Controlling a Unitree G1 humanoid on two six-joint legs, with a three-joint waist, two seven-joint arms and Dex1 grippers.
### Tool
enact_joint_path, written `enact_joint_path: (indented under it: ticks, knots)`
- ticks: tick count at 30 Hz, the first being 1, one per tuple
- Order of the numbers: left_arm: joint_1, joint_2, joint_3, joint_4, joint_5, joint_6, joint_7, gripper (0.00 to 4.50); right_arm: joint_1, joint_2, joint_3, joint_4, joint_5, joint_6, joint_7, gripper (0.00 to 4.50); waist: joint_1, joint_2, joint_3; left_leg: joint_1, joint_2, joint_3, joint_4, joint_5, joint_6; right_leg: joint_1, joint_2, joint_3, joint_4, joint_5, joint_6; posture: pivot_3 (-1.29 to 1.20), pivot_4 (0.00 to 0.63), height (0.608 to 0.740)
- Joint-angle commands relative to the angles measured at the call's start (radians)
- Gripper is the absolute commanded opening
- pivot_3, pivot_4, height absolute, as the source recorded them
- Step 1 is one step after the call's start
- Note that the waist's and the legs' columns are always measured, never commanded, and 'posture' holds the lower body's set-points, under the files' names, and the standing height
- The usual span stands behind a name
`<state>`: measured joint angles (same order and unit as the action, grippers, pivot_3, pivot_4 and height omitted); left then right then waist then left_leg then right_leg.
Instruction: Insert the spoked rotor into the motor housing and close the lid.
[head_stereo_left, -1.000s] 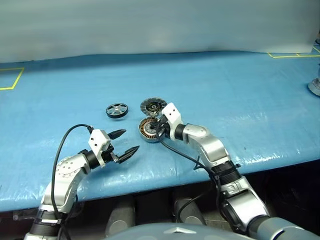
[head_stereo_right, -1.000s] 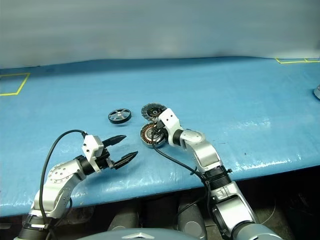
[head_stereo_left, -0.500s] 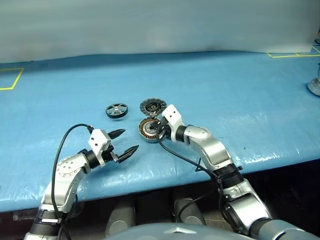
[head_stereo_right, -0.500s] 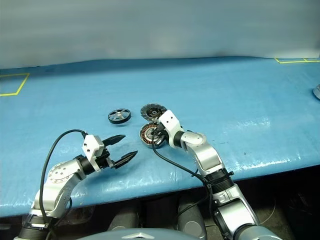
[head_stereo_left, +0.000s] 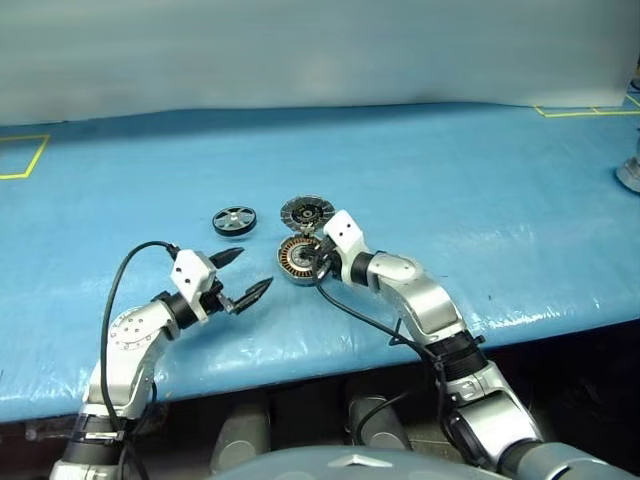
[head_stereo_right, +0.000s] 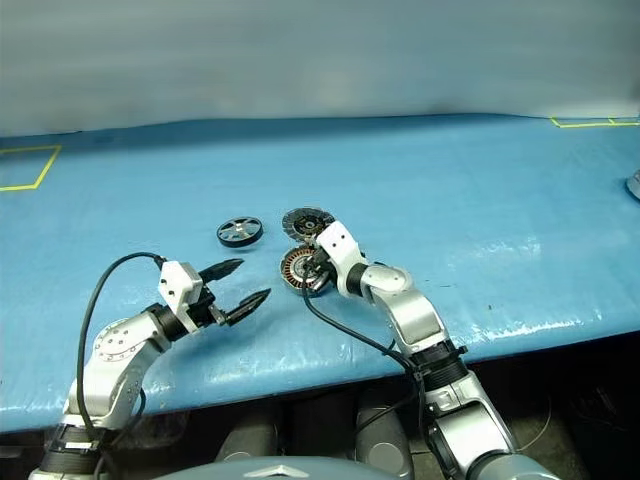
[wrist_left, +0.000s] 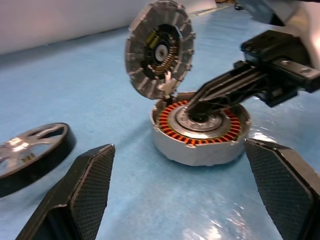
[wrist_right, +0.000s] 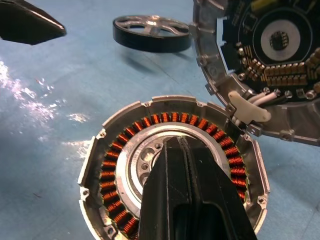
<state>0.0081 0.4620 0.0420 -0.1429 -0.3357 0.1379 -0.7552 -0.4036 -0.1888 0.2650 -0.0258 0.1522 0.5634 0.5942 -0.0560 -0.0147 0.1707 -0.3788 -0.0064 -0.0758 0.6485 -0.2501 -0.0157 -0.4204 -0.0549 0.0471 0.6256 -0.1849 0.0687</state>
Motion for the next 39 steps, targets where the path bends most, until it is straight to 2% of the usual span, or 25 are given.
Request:
enact_joint_path:
  ticks: [1, 6, 11, 13, 15, 17, 19, 22, 27, 34, 39]
  knots:
    - [-0.039, 0.032, 0.023, -0.01, -0.021, 0.026, -0.018, 4.5, 0.021, -0.012, -0.049, -0.184, 0.081, 0.025, 0.027, 0.02, -0.001, 0.0, 0.0, -0.001, 0.0, 0.0, 0.0, 0.0, 0.0, -0.001, 0.0, 0.0, 0.0, 0.001, 0.001, 0.0, 0.15, 0.74]
    - [-0.132, 0.105, 0.024, 0.032, 0.002, 0.072, -0.058, 4.5, 0.106, -0.073, -0.057, -0.369, 0.166, 0.045, 0.08, 0.02, 0.003, 0.0, 0.0, -0.002, 0.0, 0.0, -0.001, 0.0, 0.0, -0.002, 0.0, -0.001, 0.0, 0.001, 0.001, 0.0, 0.15, 0.74]
    - [-0.322, 0.244, -0.022, 0.147, 0.068, 0.102, -0.156, 4.5, 0.198, -0.14, -0.052, -0.491, 0.214, 0.04, 0.111, 0.02, 0.006, -0.003, 0.001, -0.003, 0.0, 0.0, 0.0, 0.0, 0.0, -0.003, 0.0, -0.001, 0.0, 0.0, 0.0, 0.0, 0.15, 0.74]
    - [-0.406, 0.305, -0.073, 0.216, 0.134, 0.079, -0.207, 4.5, 0.21, -0.149, -0.051, -0.493, 0.214, 0.041, 0.102, 0.02, 0.003, -0.003, 0.001, -0.003, 0.0, 0.001, 0.0, 0.0, 0.0, -0.003, 0.0, 0.0, 0.0, 0.0, 0.0, 0.0, 0.15, 0.74]
    - [-0.57, 0.362, -0.163, 0.344, 0.276, 0.03, -0.231, 4.5, 0.219, -0.155, -0.049, -0.482, 0.204, 0.041, 0.085, 0.02, 0.004, -0.003, 0.002, -0.002, 0.0, 0.002, 0.0, 0.0, 0.0, -0.003, 0.0, 0.0, 0.0, 0.0, 0.0, 0.0, 0.15, 0.74]
    - [-0.697, 0.381, -0.236, 0.443, 0.36, -0.009, -0.271, 4.5, 0.221, -0.155, -0.045, -0.474, 0.2, 0.039, 0.074, 0.02, 0.008, -0.005, 0.003, -0.003, 0.0, 0.001, 0.0, 0.0, 0.0, -0.004, 0.001, 0.0, 0.001, 0.0, 0.0, 0.0, 0.15, 0.74]
    - [-0.803, 0.377, -0.3, 0.533, 0.417, -0.045, -0.335, 4.5, 0.217, -0.155, -0.041, -0.466, 0.198, 0.035, 0.067, 0.02, 0.01, -0.005, 0.003, -0.004, 0.0, 0.001, 0.0, 0.0, 0.0, -0.005, 0.001, 0.0, 0.0, 0.001, 0.002, 0.0, 0.15, 0.74]
    - [-1.04, 0.36, -0.475, 0.743, 0.626, -0.153, -0.425, 4.5, 0.208, -0.156, -0.032, -0.455, 0.194, 0.033, 0.065, 0.02, 0.018, -0.007, 0.004, -0.008, -0.001, 0.001, 0.001, 0.0, 0.0, -0.008, 0.001, 0.0, 0.0, 0.002, 0.004, 0.0, 0.15, 0.74]
    - [-1.27, 0.22, -0.598, 1.012, 0.764, -0.189, -0.468, 4.5, 0.201, -0.177, -0.019, -0.46, 0.192, 0.043, 0.066, 0.02, 0.02, -0.007, 0.004, -0.015, -0.001, -0.001, 0.003, -0.001, 0.001, -0.012, 0.001, 0.0, 0.0, 0.002, 0.006, 0.0, 0.15, 0.74]
    - [-1.35, 0.138, -0.7, 1.18, 0.898, -0.303, -0.491, 4.5, 0.214, -0.218, -0.031, -0.493, 0.202, 0.071, 0.051, 0.02, 0.01, -0.007, 0.004, -0.016, -0.002, -0.001, 0.004, -0.002, 0.004, -0.012, 0.0, 0.0, 0.0, 0.0, 0.008, 0.0, 0.15, 0.74]
    - [-1.352, 0.089, -0.7, 1.249, 0.931, -0.329, -0.446, 4.5, 0.222, -0.227, -0.033, -0.509, 0.203, 0.083, 0.035, 0.02, 0.016, -0.008, 0.004, -0.017, -0.002, -0.002, 0.006, -0.002, 0.004, -0.011, 0.0, -0.001, 0.001, 0.001, 0.009, 0.0, 0.15, 0.74]
